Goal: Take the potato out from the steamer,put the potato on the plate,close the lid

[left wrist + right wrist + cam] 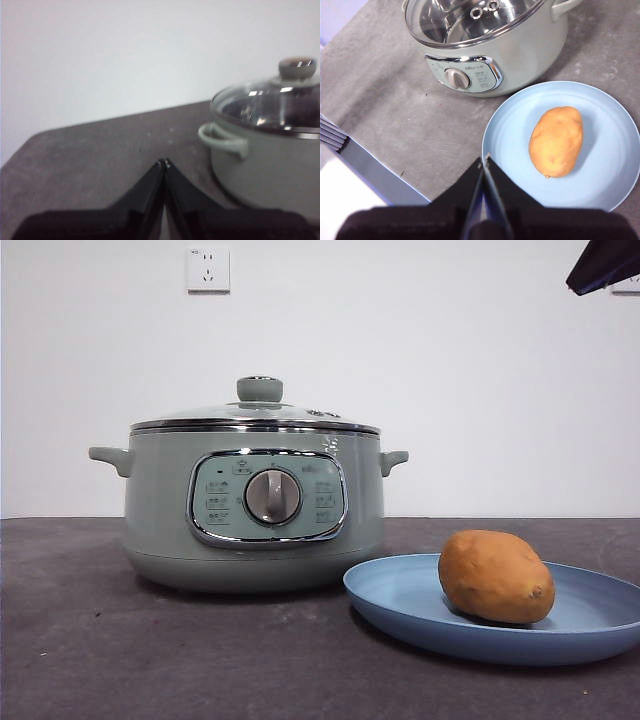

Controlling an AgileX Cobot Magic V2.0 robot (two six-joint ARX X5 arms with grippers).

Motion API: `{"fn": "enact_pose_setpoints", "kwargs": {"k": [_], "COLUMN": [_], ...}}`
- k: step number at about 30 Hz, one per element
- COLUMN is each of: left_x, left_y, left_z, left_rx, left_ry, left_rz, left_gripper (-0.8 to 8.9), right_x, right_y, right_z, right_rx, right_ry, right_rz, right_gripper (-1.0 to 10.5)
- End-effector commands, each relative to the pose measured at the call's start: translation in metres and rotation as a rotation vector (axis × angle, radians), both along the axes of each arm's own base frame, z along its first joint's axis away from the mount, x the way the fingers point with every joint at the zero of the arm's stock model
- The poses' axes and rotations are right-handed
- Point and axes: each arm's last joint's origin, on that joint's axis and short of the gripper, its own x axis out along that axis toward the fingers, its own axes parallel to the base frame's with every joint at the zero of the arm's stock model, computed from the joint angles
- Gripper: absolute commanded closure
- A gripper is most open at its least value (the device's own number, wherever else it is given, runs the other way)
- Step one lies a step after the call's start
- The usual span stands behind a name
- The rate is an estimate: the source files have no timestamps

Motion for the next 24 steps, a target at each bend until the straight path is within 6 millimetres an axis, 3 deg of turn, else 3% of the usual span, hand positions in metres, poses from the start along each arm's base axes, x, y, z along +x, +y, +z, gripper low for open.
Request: {"fn": "enact_pose_setpoints", "kwargs": {"k": [1,15,24], "left_x": [0.000,-0.001,-0.001], "left_y": [0.001,0.001,0.000], "left_z": [-0.011,-0.036,-0.038], "left_rx": [-0.004,-0.019,-0.019], "left_ry": [0.018,0.187,0.207], "left_rz": [0.012,0.012,0.011], "left_gripper": [8.17,8.17,8.17], "right_x": [0.000,0.000,0.000], "right_y": [0.000,0.000,0.000], "right_z": [0.002,0.002,0.002], "right_rx": [0.006,0.006,0.006], "right_ry": [-0.006,-0.006,-0.006], "right_rz": [-0.005,-0.005,-0.005], "right_gripper": [9.5,9.5,9.5]}}
